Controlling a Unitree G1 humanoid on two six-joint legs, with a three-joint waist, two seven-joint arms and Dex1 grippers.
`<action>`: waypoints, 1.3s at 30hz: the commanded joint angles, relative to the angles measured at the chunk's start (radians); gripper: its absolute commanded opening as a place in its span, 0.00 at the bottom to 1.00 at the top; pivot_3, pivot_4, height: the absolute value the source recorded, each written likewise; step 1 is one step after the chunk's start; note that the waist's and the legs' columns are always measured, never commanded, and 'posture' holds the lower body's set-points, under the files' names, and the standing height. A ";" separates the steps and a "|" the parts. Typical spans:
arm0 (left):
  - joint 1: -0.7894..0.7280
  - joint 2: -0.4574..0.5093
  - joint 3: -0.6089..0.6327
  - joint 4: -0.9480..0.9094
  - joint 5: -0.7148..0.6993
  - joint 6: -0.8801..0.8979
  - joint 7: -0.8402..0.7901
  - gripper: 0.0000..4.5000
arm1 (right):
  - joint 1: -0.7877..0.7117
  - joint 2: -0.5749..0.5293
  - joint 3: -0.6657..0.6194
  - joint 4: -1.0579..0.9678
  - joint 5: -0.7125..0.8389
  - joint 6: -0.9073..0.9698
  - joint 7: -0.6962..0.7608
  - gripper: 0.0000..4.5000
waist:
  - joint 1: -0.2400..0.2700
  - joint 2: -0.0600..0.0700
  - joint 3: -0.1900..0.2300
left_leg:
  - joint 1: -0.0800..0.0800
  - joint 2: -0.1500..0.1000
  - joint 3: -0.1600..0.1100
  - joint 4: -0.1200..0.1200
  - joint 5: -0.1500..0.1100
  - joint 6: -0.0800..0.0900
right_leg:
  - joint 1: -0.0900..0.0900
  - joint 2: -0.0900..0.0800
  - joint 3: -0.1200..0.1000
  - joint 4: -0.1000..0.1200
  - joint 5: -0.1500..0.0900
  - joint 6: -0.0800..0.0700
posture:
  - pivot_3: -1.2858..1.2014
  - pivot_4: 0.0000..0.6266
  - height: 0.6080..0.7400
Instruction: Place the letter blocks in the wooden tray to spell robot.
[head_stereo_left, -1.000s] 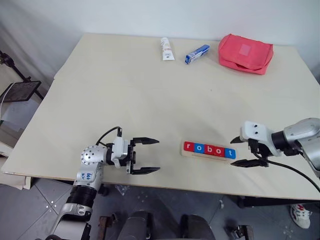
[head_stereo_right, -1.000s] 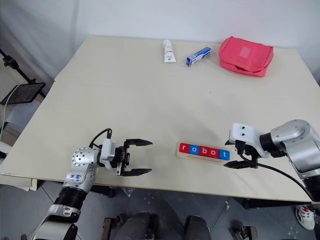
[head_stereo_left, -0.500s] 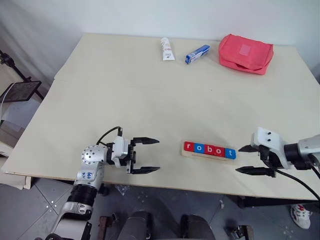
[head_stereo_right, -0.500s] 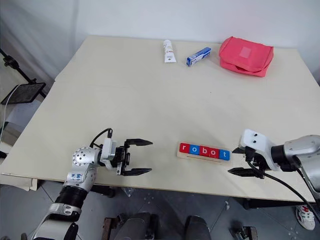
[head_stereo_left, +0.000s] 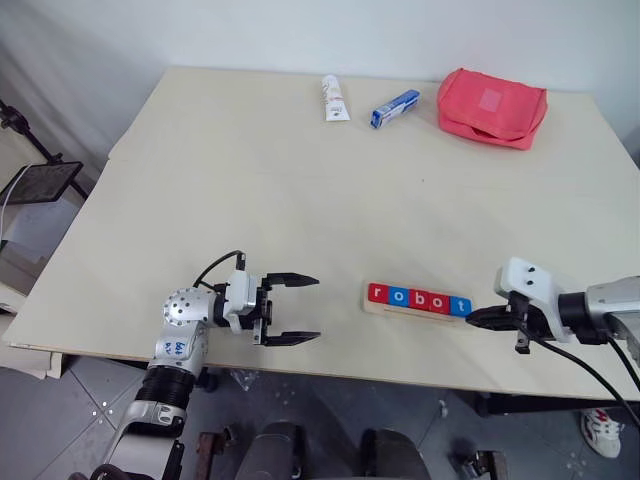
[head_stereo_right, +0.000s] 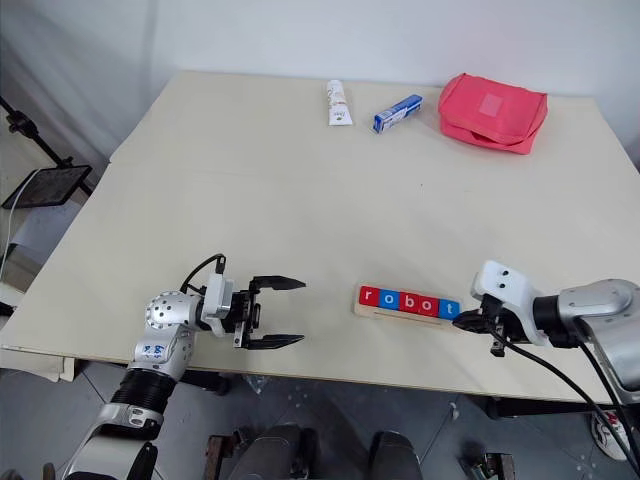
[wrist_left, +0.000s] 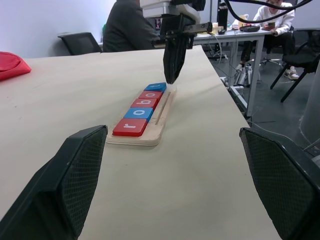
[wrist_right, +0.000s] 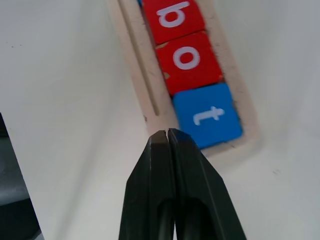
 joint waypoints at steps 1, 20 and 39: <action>0.016 0.010 0.007 -0.041 -0.013 -0.002 0.003 1.00 | -0.031 0.016 0.021 0.031 -0.020 -0.036 -0.011 0.01 | 0.000 0.000 0.000 | 0.000 0.000 0.000 0.000 0.000 0.000 | 0.000 0.000 0.000 0.000 0.000 0.000 | 0.52 0.24 1.00; -0.011 0.036 0.056 -0.005 -0.016 -0.039 0.024 1.00 | 0.173 0.005 -0.299 0.013 0.111 -0.220 0.118 0.36 | 0.003 0.000 0.000 | 0.000 0.000 -0.001 0.000 0.000 0.000 | 0.001 0.000 -0.001 0.000 0.000 0.000 | 0.52 0.24 1.00; -0.054 0.127 0.201 -0.015 -0.152 0.140 0.016 1.00 | 0.115 0.101 -0.393 0.574 0.331 -0.683 0.416 0.99 | 0.000 0.000 0.000 | 0.002 0.000 0.000 -0.001 0.000 0.000 | 0.004 0.000 -0.002 -0.002 0.000 0.000 | 0.52 0.24 1.00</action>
